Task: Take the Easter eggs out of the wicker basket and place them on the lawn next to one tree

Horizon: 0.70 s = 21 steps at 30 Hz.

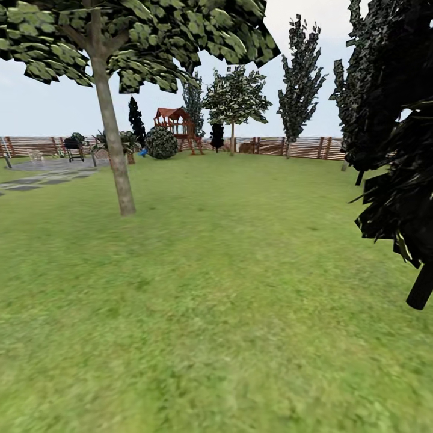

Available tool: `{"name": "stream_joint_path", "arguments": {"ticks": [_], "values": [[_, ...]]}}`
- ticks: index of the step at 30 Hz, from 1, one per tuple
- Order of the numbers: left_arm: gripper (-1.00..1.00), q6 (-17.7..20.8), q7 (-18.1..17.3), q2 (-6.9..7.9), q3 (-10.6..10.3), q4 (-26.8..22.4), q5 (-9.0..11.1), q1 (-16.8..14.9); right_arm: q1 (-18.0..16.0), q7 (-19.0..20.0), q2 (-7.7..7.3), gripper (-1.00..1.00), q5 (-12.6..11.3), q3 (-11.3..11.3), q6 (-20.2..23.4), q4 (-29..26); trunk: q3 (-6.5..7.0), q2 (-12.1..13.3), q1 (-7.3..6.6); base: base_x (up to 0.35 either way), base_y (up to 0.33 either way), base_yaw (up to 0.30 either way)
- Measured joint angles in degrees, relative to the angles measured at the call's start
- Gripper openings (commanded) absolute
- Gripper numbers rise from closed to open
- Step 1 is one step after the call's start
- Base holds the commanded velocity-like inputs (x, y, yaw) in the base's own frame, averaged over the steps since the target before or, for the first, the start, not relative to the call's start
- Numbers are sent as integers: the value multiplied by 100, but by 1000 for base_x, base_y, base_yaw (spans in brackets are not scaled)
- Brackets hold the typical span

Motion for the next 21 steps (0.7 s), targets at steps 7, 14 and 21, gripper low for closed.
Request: {"name": "stream_joint_path", "arguments": {"ticks": [7, 14, 21], "values": [[100, 0, 0, 0, 0, 0, -3, -1, 0, 0, 3, 100, 0, 0, 0, 0, 0, 0, 0, 335, 0, 0], [100, 0, 0, 0, 0, 2, -6, 1, 0, 0, 3, 100, 0, 0, 0, 0, 0, 0, 0, 335, 0, 0], [100, 0, 0, 0, 0, 4, -6, 1, 0, 0, 7, 100, 0, 0, 2, 0, 0, 0, 0, 335, 0, 0]]}}
